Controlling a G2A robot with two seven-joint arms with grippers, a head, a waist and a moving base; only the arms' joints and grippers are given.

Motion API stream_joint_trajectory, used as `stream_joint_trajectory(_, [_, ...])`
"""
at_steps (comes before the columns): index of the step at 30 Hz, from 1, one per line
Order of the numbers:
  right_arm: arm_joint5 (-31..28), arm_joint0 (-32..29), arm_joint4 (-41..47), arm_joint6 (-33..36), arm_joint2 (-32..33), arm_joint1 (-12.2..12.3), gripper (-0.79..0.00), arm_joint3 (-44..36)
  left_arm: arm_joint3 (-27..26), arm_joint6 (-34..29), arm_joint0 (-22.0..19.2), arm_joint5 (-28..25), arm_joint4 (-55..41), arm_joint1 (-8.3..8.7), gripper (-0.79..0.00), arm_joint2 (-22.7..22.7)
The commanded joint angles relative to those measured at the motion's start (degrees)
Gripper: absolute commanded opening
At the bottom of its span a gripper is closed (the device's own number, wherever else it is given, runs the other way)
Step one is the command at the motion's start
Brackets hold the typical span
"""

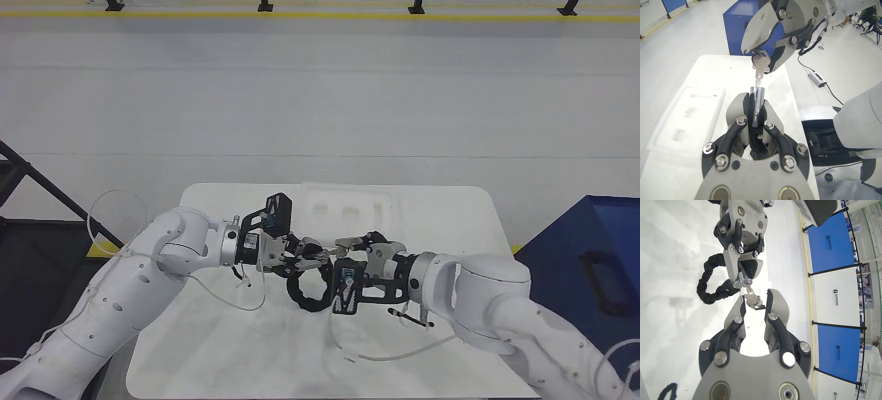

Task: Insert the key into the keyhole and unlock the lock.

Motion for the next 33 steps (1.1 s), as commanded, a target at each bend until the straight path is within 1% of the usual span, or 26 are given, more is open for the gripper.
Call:
stream_joint_trajectory(1, [-0.02,0.12,-0.02,-0.08,-0.1,-0.09,-0.696,0.08,-0.1,-0.16,-0.06,0.0,-0.18,0.08,-0.785,0.09])
stream_joint_trajectory(2, [0.1,0.12,0.1,-0.25,-0.11,-0.15,-0.757,0.15,-0.15,-0.26,-0.1,0.0,-0.24,0.13,-0.785,0.13])
stream_joint_trajectory(3, [0.07,0.15,0.3,-0.56,-0.1,-0.19,-0.785,0.18,-0.21,-0.38,-0.15,0.0,-0.28,0.17,-0.785,0.18])
stream_joint_trajectory(9, [0.46,-0.33,4.69,-2.43,1.0,-0.36,-0.785,1.06,-0.55,-0.7,-0.42,0.0,-0.47,0.34,-0.785,0.56])
stream_joint_trajectory(15, [1.0,-0.83,14.54,-2.66,2.73,-0.42,-0.785,3.34,-0.93,-0.86,-0.86,0.0,-0.18,0.34,-0.785,1.12])
stream_joint_trajectory(18, [3.02,-0.99,18.7,-0.33,3.54,-0.4,-0.785,4.35,-1.11,-0.62,-1.13,0.0,0.23,0.28,-0.785,1.41])
stream_joint_trajectory(24, [8.34,-1.02,29.89,4.66,5.36,-0.38,-0.785,6.43,-0.71,1.4,-1.8,0.0,2.79,-0.2,-0.785,2.19])
stream_joint_trajectory(28, [11.18,-1.02,35.21,6.4,6.43,-0.37,-0.785,8.11,0.33,3.37,-2.2,0.0,5.03,-0.75,-0.785,2.72])
stream_joint_trajectory(30, [12.66,-1.18,38.34,6.11,6.87,-0.44,-0.785,9.1,0.64,4.32,-2.38,0.0,6.06,-1.04,-0.785,3.03])
stream_joint_trajectory(32, [13.05,-0.94,40.51,7.15,6.97,-0.45,-0.785,9.84,0.89,5.16,-2.5,0.0,7.05,-1.31,-0.785,3.39])
stream_joint_trajectory(33, [13.36,-0.75,41.11,7.62,7.03,-0.46,-0.65,10.03,1.13,5.49,-2.58,0.0,7.56,-1.43,-0.785,3.49])
